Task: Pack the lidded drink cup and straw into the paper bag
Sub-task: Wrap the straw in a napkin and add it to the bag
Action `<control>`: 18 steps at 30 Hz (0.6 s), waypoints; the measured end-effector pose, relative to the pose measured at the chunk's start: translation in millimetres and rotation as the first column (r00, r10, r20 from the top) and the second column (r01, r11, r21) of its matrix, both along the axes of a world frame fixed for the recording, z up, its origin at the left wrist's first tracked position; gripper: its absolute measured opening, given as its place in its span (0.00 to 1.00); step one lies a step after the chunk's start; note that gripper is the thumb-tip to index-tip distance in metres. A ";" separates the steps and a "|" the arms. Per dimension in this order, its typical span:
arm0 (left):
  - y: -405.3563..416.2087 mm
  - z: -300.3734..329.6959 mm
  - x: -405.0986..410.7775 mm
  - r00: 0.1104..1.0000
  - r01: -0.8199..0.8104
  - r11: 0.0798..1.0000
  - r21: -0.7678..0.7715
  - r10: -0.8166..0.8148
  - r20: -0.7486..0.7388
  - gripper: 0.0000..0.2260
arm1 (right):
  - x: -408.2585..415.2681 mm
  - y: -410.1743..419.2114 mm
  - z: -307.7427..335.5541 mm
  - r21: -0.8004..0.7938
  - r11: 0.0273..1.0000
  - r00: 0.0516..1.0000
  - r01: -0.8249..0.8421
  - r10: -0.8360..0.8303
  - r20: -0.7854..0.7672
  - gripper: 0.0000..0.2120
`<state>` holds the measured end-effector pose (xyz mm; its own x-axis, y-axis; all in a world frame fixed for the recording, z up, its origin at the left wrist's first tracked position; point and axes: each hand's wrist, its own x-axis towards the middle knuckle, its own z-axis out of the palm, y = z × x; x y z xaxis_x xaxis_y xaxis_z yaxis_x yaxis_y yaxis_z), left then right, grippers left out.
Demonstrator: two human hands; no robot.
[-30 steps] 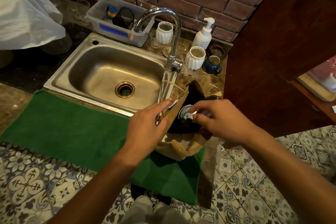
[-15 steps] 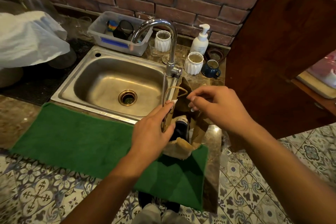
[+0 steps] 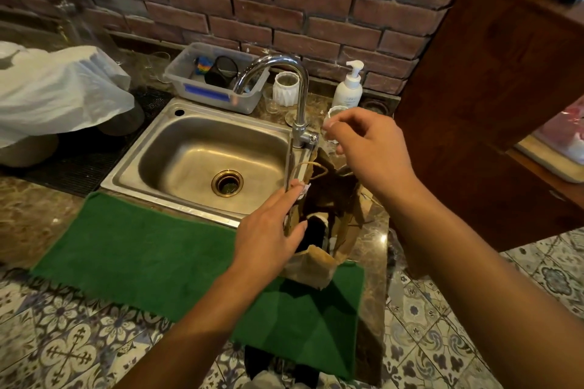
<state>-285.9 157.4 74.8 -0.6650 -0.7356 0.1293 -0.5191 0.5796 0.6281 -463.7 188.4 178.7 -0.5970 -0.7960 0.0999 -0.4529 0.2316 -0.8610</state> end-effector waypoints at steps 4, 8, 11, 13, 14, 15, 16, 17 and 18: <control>-0.2 1.3 0.6 1.000 -0.007 1.000 0.029 0.007 0.000 0.30 | 2.2 9.0 -15.7 0.007 1.000 0.999 -0.003 0.002 0.047 0.05; -0.1 1.9 1.1 1.000 0.016 1.000 0.011 -0.016 0.009 0.29 | -3.9 8.2 -13.3 -0.008 1.000 0.999 -0.019 0.020 0.048 0.06; 0.3 1.9 -0.3 0.998 0.044 0.999 -0.022 -0.044 0.033 0.28 | -3.4 2.3 -4.0 0.024 0.992 0.992 -0.124 0.124 0.012 0.10; 1.9 2.5 -1.4 0.997 0.062 0.997 -0.042 -0.059 0.058 0.26 | 2.1 -2.6 -1.0 0.065 0.979 0.980 -0.196 0.197 -0.011 0.16; 2.8 3.2 -1.9 0.996 0.067 0.996 -0.053 -0.063 0.069 0.26 | 4.5 -5.5 -0.2 0.065 0.977 0.979 -0.204 0.205 -0.010 0.17; 3.3 3.5 -2.2 0.995 0.070 0.995 -0.066 -0.065 0.076 0.26 | 5.7 -8.9 0.2 0.054 0.978 0.980 -0.200 0.200 -0.007 0.16; 3.7 4.1 -2.4 0.995 0.072 0.994 -0.078 -0.066 0.080 0.25 | 5.8 -12.2 0.4 0.045 0.980 0.981 -0.194 0.195 -0.013 0.16; 4.2 4.8 -2.5 0.994 0.074 0.993 -0.088 -0.066 0.086 0.25 | 5.7 -15.3 0.4 0.049 0.980 0.980 -0.195 0.197 -0.022 0.15; 4.2 5.2 -2.6 0.994 0.076 0.992 -0.096 -0.067 0.090 0.25 | 5.3 -18.0 0.1 0.062 0.977 0.978 -0.204 0.205 -0.027 0.15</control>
<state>-288.4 161.6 80.0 -0.7275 -0.6719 0.1388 -0.5238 0.6746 0.5201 -458.4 170.4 178.7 -0.4181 -0.9059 0.0666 -0.5238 0.1805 -0.8325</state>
